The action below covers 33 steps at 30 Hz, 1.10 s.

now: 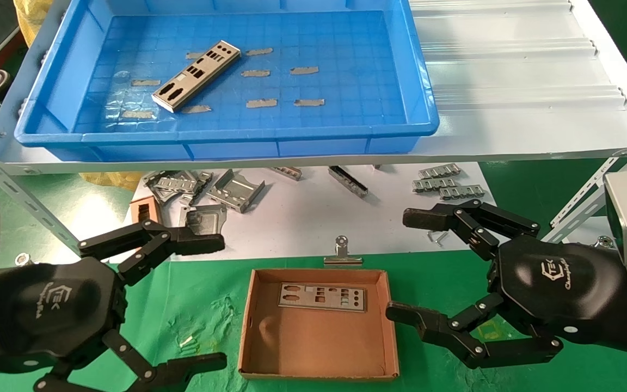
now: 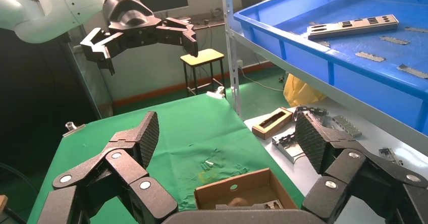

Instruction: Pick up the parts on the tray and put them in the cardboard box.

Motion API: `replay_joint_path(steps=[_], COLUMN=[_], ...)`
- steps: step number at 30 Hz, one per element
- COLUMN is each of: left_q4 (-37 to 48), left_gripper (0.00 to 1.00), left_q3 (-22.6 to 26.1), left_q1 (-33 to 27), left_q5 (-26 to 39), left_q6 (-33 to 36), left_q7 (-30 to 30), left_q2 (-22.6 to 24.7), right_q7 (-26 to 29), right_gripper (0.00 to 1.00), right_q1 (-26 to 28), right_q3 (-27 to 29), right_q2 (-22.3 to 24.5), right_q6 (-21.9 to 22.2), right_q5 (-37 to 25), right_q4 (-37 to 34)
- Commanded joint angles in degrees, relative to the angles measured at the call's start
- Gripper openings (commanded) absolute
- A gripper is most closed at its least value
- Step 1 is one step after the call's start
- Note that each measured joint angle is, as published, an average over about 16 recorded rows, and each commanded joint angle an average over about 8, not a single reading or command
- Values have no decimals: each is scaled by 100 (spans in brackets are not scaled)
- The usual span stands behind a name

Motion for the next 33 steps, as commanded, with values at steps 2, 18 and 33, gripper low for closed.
replay_joint_path(steps=[2,18,33], left_q4=[0,0,0], left_gripper=[100,100,100], left_q3=[0,0,0], left_q1=[0,0,0], left_q5=[0,0,0], left_q6=[0,0,0], left_q7=[0,0,0], left_q2=[0,0,0], right_q7=[0,0,0], right_gripper=[100,100,100], right_q1=[0,0,0], right_q3=[0,0,0], right_q2=[0,0,0], right_q6=[0,0,0], right_q5=[0,0,0], right_q4=[0,0,0])
